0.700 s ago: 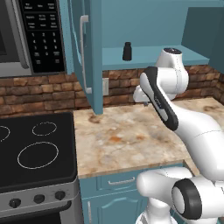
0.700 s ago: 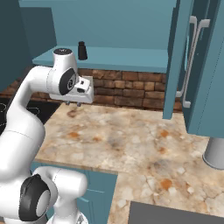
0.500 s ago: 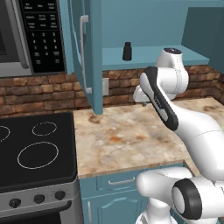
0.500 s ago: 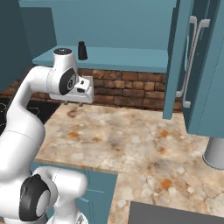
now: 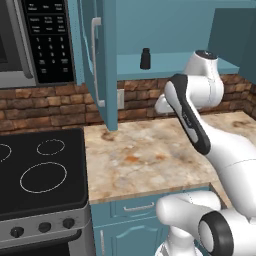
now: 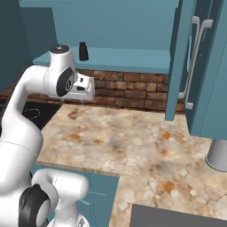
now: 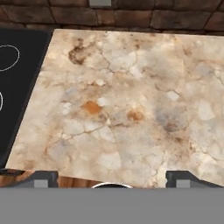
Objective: Retrieve the shaker from the cabinet and place it next the steak on a plate on the dining table.
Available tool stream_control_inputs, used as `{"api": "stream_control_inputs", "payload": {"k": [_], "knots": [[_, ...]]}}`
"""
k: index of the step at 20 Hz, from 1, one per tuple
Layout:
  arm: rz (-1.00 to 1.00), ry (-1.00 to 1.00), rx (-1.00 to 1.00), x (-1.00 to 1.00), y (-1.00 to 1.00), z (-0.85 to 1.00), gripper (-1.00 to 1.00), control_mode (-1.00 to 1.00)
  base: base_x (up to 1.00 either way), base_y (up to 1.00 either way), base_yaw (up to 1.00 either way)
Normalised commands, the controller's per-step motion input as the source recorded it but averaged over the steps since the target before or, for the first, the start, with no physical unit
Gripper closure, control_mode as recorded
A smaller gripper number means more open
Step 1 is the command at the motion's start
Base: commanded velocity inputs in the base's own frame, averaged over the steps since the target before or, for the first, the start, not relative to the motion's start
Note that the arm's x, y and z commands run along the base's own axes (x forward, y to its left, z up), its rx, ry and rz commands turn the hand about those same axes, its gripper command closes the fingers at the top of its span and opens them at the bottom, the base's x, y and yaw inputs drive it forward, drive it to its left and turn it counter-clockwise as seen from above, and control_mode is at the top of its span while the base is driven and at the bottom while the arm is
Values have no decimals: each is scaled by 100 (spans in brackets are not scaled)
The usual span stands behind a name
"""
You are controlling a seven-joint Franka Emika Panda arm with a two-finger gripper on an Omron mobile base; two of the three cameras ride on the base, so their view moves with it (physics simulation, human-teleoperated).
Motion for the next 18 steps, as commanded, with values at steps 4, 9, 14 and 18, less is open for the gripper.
{"api": "stream_control_inputs", "payload": {"k": [4,9,14,18], "knots": [[1,-14,0,-1,0,42,-100,-100,0,0,0],[1,-13,0,-3,0,39,-100,-100,0,0,0],[3,-19,0,0,0,27,-100,-100,0,0,0],[5,-26,0,0,0,22,-100,-100,0,0,0]]}}
